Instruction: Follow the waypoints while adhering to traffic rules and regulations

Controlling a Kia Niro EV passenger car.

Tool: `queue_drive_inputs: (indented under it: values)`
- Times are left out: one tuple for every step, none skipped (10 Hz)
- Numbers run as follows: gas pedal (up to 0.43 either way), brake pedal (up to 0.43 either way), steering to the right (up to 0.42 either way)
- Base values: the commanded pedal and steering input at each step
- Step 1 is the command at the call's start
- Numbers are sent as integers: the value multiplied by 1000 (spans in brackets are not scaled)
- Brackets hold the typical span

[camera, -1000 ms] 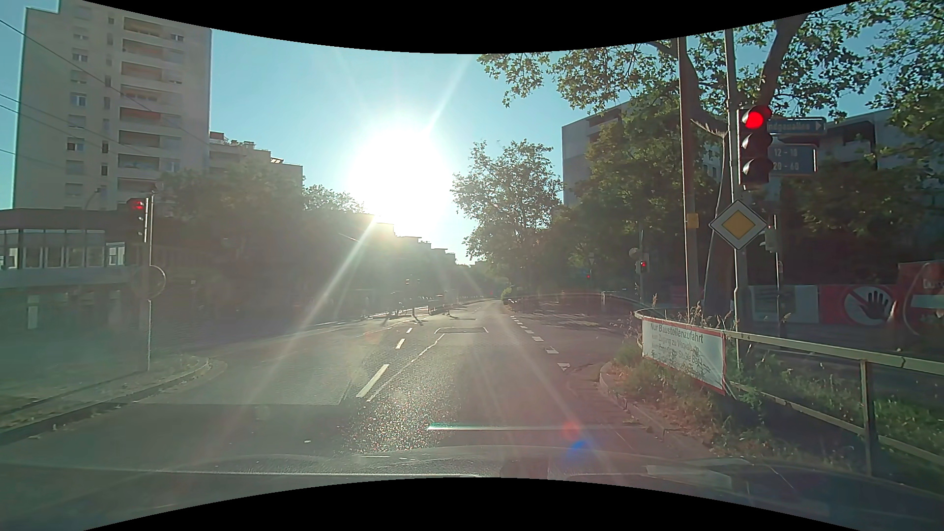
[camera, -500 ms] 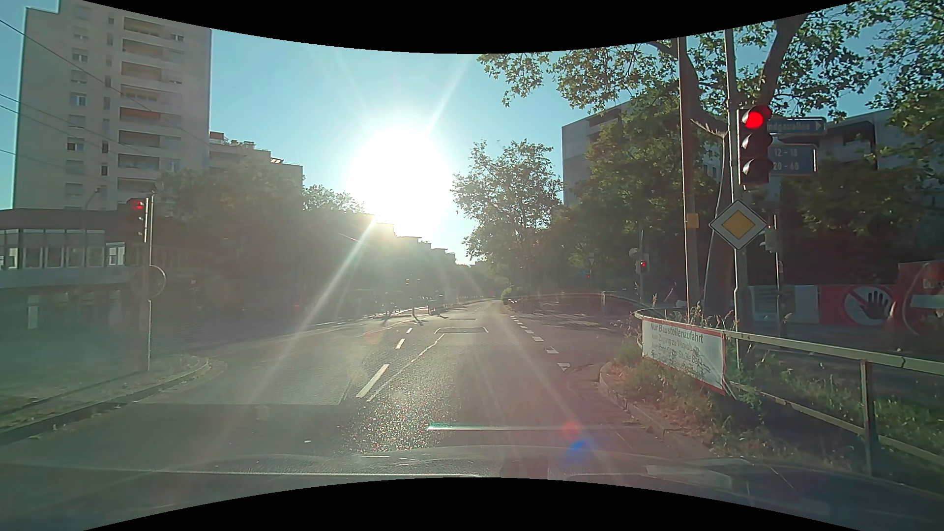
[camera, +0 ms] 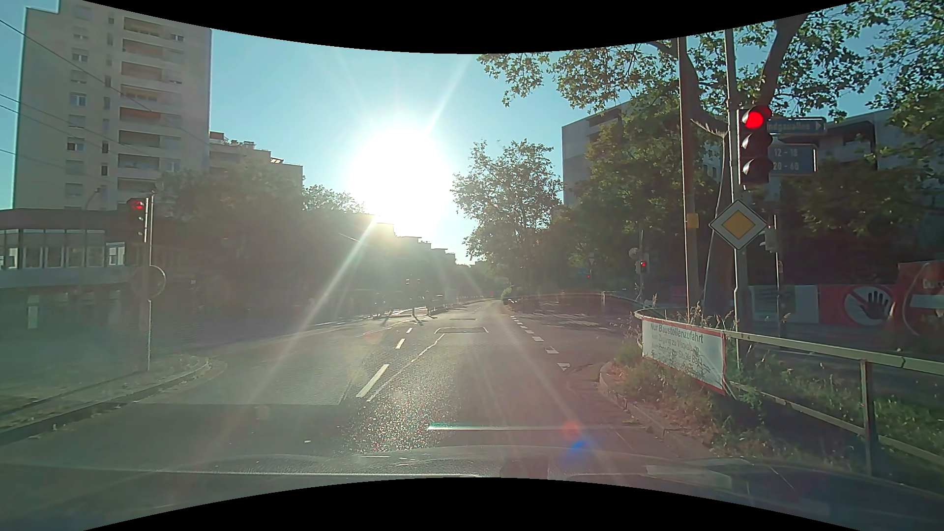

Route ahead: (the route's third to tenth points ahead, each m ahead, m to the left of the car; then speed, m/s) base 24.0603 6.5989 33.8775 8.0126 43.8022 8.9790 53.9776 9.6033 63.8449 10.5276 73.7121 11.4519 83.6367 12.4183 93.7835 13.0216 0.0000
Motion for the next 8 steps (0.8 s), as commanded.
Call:
queue_drive_inputs:
  values:
    - [0,226,-1]
    - [0,232,-2]
    - [0,232,-1]
    - [0,226,-1]
    - [0,226,-2]
    - [0,226,-2]
    - [0,232,-1]
    - [0,232,-1]
